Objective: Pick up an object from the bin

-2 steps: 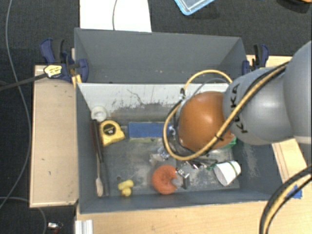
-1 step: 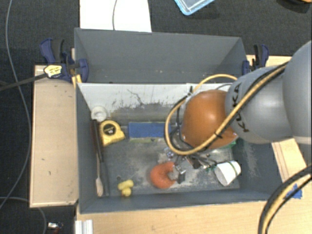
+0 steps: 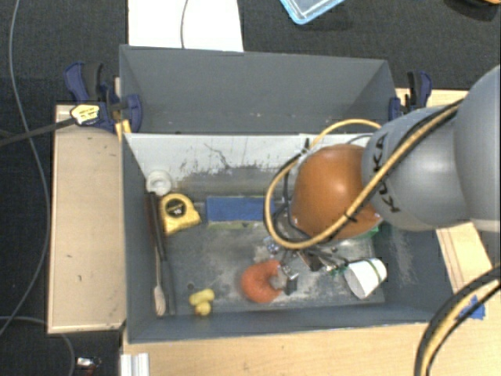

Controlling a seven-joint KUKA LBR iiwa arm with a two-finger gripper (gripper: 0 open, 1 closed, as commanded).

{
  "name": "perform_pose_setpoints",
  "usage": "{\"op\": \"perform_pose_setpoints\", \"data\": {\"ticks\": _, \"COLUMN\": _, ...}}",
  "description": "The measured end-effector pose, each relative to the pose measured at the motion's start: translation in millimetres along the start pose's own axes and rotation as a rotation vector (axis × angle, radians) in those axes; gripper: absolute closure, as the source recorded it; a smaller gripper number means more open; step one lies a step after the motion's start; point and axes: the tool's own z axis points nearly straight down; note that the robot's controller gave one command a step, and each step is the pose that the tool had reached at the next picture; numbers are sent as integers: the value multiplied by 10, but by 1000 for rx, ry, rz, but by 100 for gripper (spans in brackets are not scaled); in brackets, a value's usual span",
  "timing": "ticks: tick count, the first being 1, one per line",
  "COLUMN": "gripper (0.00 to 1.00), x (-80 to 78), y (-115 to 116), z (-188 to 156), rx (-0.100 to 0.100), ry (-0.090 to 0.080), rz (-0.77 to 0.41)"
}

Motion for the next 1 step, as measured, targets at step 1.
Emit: {"op": "perform_pose_setpoints", "data": {"ticks": 1, "gripper": 100, "x": -57, "y": 35, "z": -578, "rx": -2, "ry": 3, "rz": 6}}
